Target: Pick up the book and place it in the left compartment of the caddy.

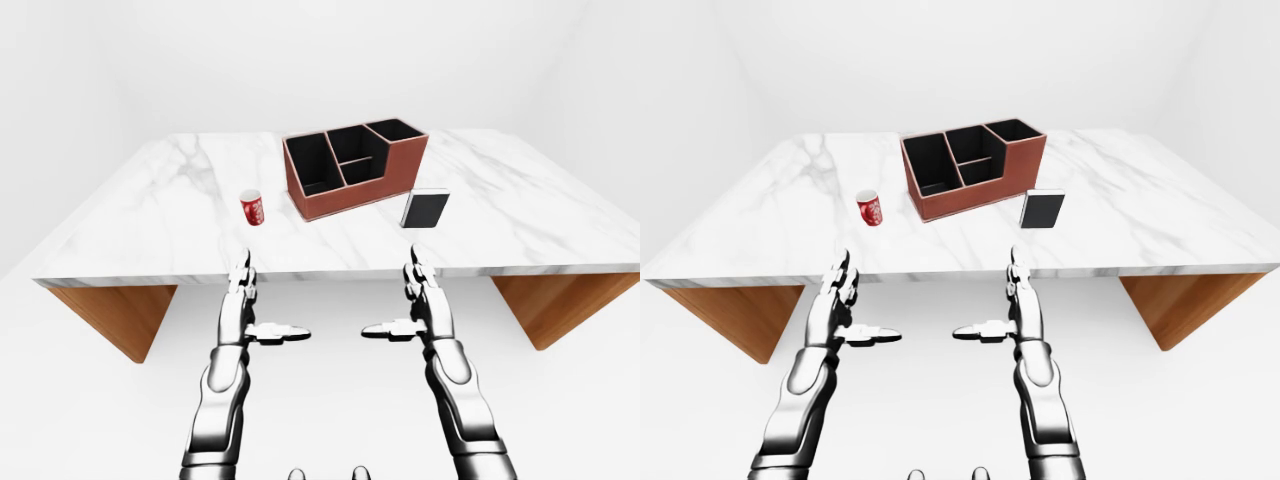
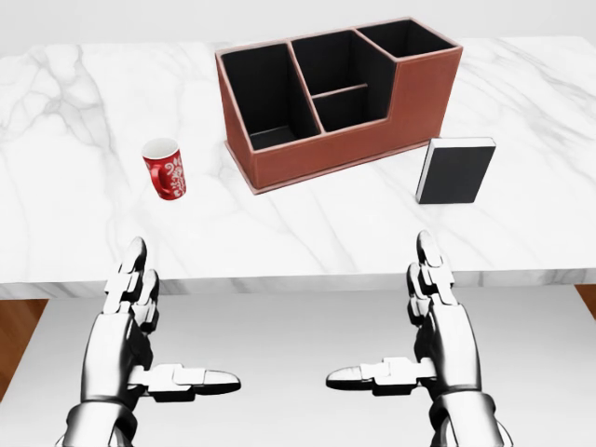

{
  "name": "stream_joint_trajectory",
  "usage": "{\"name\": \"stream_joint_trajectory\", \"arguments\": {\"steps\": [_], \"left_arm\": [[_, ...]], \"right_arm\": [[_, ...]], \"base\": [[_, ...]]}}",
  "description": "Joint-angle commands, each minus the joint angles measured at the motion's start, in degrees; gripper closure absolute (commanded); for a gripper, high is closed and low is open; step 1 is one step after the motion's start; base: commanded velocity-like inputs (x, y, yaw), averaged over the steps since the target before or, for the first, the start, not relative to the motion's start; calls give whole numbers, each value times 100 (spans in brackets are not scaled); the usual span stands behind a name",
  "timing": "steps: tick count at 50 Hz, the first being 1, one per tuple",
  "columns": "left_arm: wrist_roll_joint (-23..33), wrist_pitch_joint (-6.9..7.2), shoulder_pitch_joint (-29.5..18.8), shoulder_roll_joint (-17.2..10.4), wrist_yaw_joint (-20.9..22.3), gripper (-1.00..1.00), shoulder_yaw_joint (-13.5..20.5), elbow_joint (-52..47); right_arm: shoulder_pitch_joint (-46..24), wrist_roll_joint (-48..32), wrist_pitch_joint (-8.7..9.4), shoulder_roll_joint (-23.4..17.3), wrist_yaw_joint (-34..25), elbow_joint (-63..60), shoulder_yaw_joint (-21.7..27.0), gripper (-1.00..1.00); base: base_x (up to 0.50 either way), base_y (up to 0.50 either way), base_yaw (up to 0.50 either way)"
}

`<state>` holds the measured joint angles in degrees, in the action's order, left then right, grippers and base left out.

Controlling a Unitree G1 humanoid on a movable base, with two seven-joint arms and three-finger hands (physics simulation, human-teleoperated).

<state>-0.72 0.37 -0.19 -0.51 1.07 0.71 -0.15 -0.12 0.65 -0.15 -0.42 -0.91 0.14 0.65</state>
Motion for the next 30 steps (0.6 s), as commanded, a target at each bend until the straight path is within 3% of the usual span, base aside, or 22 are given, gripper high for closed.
{"name": "stream_joint_trajectory", "arguments": {"steps": [1,7,18,25,30], "left_arm": [[-146,156,-44,-43,275,-100,69,-104],[-105,175,-39,-44,315,-100,46,-152],[-98,254,-32,-39,307,-100,65,-300],[-101,202,-42,-49,295,-100,93,-234],[-103,179,-57,-55,296,-100,103,-194]], "right_arm": [[-63,25,-135,-74,-211,112,70,-100],[-27,22,-273,-86,-378,151,85,-100],[44,32,-357,-129,-508,128,154,-100],[28,55,-410,-111,-595,257,146,-100],[-28,144,-458,-104,-611,398,175,-100]], "base": [[0,0,0],[0,0,0],[0,0,0],[0,0,0],[-13,-45,0]]}}
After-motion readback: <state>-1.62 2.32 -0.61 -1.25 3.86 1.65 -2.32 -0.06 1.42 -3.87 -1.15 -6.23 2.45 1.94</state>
